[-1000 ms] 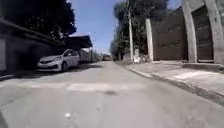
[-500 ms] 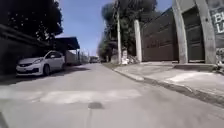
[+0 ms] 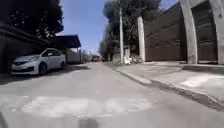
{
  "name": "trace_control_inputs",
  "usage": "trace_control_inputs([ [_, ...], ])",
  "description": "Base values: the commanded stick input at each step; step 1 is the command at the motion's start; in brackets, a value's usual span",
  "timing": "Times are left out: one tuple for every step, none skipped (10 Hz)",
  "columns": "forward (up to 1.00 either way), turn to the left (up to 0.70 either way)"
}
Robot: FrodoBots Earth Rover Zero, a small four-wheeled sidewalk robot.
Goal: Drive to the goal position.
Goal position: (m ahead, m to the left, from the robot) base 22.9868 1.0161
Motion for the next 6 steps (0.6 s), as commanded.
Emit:
trace_control_inputs([
  [0.85,0.01],
  [0.85,0.0],
  [0.85,0.02],
  [0.85,0.04],
  [0.85,0.13],
  [0.85,0.0],
])
